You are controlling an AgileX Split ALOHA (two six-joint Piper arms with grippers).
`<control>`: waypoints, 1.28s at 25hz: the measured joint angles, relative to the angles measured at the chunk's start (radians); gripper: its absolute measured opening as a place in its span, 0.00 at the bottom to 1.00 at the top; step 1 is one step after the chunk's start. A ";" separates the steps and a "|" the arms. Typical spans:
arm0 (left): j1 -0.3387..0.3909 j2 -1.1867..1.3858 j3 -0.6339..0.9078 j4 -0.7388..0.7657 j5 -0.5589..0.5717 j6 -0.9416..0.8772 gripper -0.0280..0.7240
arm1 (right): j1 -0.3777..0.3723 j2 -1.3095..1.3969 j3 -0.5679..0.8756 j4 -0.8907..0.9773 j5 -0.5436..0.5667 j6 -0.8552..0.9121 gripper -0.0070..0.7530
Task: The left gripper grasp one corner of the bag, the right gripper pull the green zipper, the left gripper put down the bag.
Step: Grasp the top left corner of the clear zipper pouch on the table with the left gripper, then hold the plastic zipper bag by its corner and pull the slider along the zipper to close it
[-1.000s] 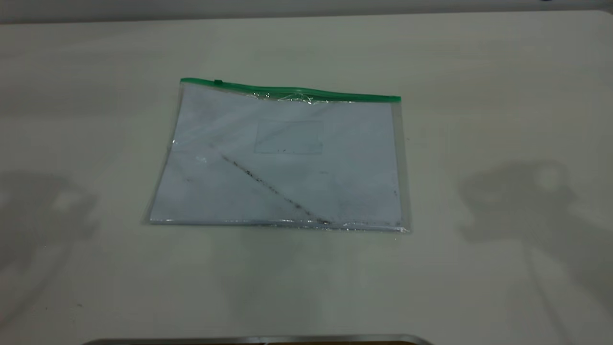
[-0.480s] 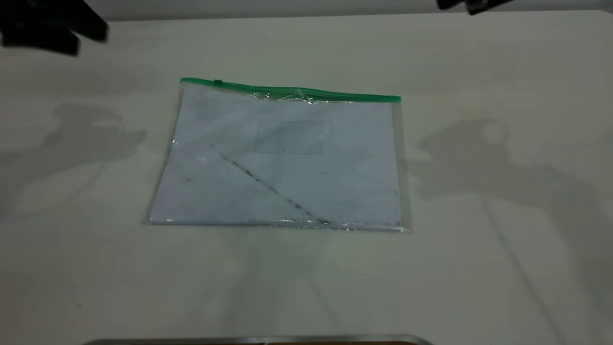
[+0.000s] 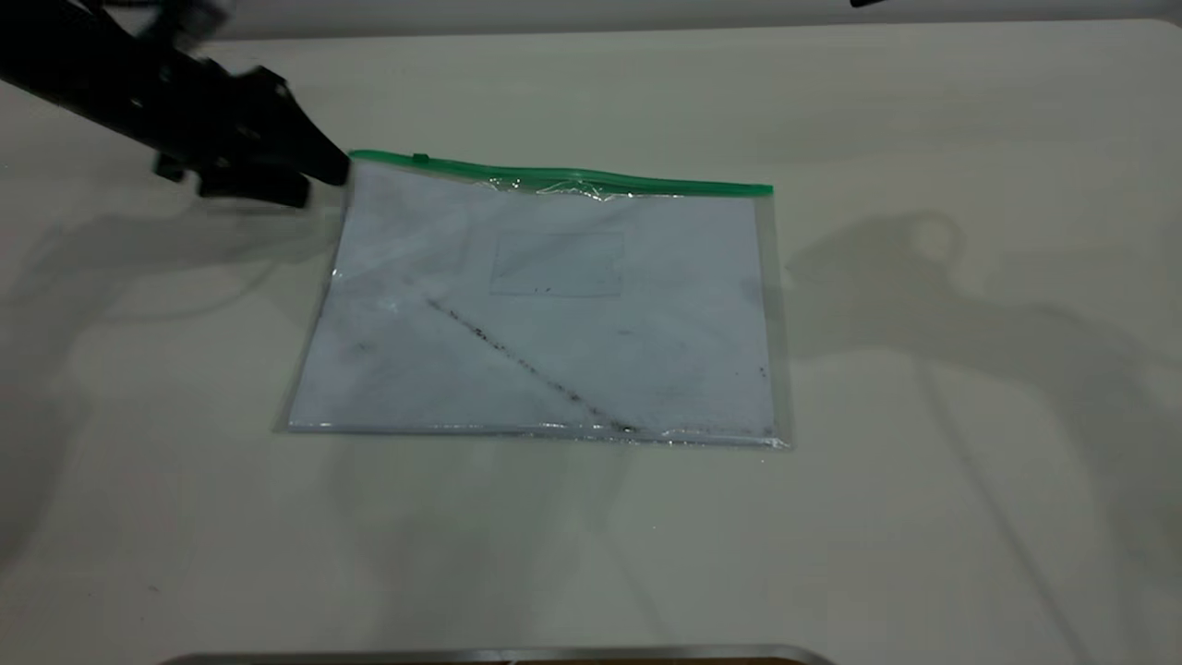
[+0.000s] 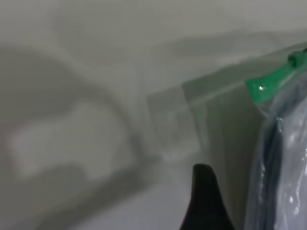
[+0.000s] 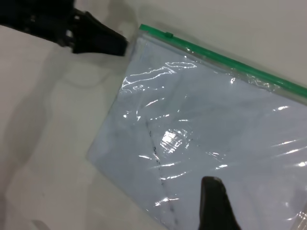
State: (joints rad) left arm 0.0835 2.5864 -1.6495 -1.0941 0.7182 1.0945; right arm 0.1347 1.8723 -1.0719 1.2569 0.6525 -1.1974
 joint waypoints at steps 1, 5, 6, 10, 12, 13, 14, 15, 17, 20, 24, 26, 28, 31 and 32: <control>-0.008 0.019 -0.015 0.000 0.003 0.000 0.82 | 0.000 0.000 0.000 0.001 0.001 0.000 0.66; -0.046 0.064 -0.063 -0.005 0.019 -0.001 0.82 | 0.000 0.000 0.000 0.002 0.001 0.000 0.66; -0.057 0.066 -0.068 -0.005 0.020 0.003 0.82 | 0.000 0.000 0.000 0.002 0.001 -0.001 0.66; -0.082 0.067 -0.072 0.010 0.016 0.026 0.71 | 0.000 0.000 0.000 0.002 0.018 -0.001 0.66; -0.084 0.068 -0.072 0.018 0.008 0.027 0.56 | 0.000 0.000 -0.008 -0.002 0.049 -0.001 0.66; -0.083 0.068 -0.072 0.022 0.008 0.030 0.47 | 0.001 0.000 -0.019 -0.013 0.062 -0.002 0.66; -0.083 0.068 -0.072 0.024 0.008 0.038 0.38 | 0.004 0.000 -0.032 -0.028 0.072 -0.008 0.66; -0.083 0.066 -0.072 0.028 0.013 0.051 0.28 | 0.005 0.000 -0.052 -0.047 0.078 -0.010 0.66; -0.087 0.053 -0.072 0.038 0.036 0.106 0.14 | 0.006 0.013 -0.103 -0.069 0.087 -0.012 0.66; -0.097 0.015 -0.072 0.055 0.081 0.231 0.11 | 0.006 0.068 -0.181 -0.075 0.090 -0.022 0.66; -0.130 -0.044 -0.072 0.078 0.112 0.411 0.11 | 0.013 0.193 -0.286 -0.074 0.107 -0.073 0.66; -0.147 -0.064 -0.072 0.089 0.115 0.494 0.11 | 0.027 0.260 -0.341 -0.074 0.123 -0.110 0.66; -0.166 -0.072 -0.072 0.099 0.117 0.574 0.12 | 0.044 0.335 -0.409 -0.067 0.141 -0.138 0.66; -0.192 -0.073 -0.072 0.116 0.128 0.676 0.12 | 0.079 0.440 -0.508 -0.047 0.166 -0.165 0.66; -0.201 -0.073 -0.072 0.121 0.129 0.704 0.12 | 0.093 0.475 -0.534 -0.040 0.175 -0.173 0.66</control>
State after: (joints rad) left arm -0.1170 2.5135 -1.7218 -0.9727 0.8473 1.7986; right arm 0.2279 2.3469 -1.6055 1.2171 0.8276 -1.3707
